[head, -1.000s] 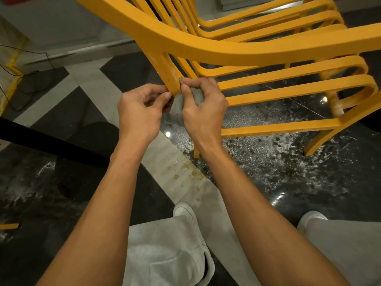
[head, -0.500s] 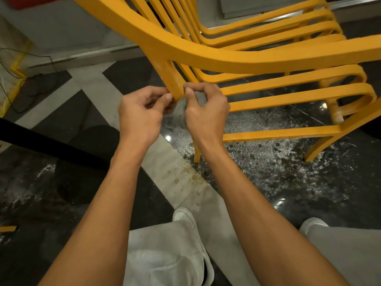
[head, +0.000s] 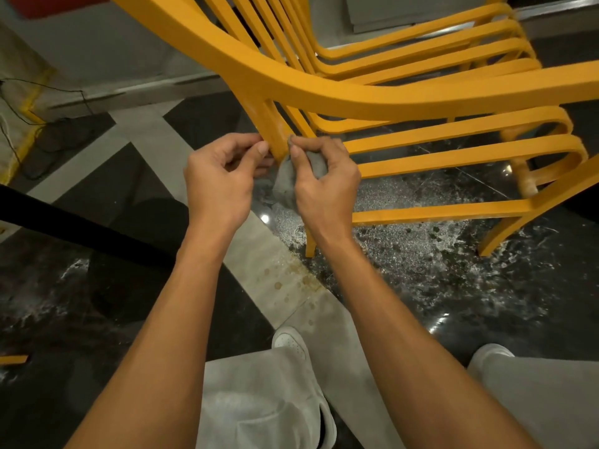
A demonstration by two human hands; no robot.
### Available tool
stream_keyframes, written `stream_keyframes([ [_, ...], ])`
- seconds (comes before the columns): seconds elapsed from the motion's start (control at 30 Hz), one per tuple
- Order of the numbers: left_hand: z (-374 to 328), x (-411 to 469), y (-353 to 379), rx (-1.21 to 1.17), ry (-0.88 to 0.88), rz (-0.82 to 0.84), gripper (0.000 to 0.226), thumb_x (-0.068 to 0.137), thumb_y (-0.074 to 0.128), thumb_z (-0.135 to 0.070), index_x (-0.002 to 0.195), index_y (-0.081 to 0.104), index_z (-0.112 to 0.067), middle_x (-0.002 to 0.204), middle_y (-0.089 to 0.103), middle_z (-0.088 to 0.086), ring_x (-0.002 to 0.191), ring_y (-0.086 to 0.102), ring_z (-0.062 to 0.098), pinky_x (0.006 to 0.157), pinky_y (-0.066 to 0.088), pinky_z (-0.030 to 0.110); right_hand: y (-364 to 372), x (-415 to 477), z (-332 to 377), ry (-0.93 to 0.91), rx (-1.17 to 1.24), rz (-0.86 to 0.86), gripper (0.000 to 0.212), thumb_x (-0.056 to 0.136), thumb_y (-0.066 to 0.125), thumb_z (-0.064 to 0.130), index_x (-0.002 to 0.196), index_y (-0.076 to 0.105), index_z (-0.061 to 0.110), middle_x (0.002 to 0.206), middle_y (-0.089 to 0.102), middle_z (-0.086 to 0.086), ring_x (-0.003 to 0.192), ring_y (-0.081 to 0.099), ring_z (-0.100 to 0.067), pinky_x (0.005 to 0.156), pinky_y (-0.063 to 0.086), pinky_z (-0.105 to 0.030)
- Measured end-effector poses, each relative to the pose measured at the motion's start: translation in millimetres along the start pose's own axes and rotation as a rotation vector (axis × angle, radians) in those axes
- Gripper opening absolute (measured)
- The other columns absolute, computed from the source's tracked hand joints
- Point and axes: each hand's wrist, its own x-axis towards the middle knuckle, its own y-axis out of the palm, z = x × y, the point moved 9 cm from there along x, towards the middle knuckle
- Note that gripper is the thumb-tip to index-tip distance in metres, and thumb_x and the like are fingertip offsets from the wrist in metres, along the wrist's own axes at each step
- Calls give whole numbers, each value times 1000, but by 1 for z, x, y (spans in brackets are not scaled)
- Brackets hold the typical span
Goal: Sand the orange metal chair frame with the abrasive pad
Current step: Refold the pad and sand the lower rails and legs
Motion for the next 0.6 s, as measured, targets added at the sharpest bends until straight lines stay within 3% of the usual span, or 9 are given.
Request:
stream_keyframes([
  [0.23,-2,0,-4,1,48,-20,11,100,72,-16,109,80,-17,101,81,1,97,79,18,90,64,42,3,0,18,-36,48,-34,12,93,73,8,102,80,11,104,70,-1,102,66,-5,93,55,-29],
  [0.33,1,1,-3,-38,25,-7,11,101,72,-14,109,79,-13,99,81,5,93,79,22,87,65,44,0,1,5,12,1,-34,12,92,73,9,100,80,12,101,70,1,97,65,-2,90,53,-21],
  [0.47,-3,0,-3,-13,45,-21,12,100,72,-14,110,79,-13,100,81,2,96,79,17,87,64,35,4,8,21,-15,42,-57,11,92,73,10,100,81,13,103,71,-1,102,67,-8,94,54,-30],
  [0.6,1,1,-3,-42,22,-12,13,101,72,-13,111,79,-10,99,81,5,94,79,21,86,65,39,2,-2,10,-15,19,-35,13,93,72,8,103,80,11,104,69,1,100,66,-6,92,56,-36],
])
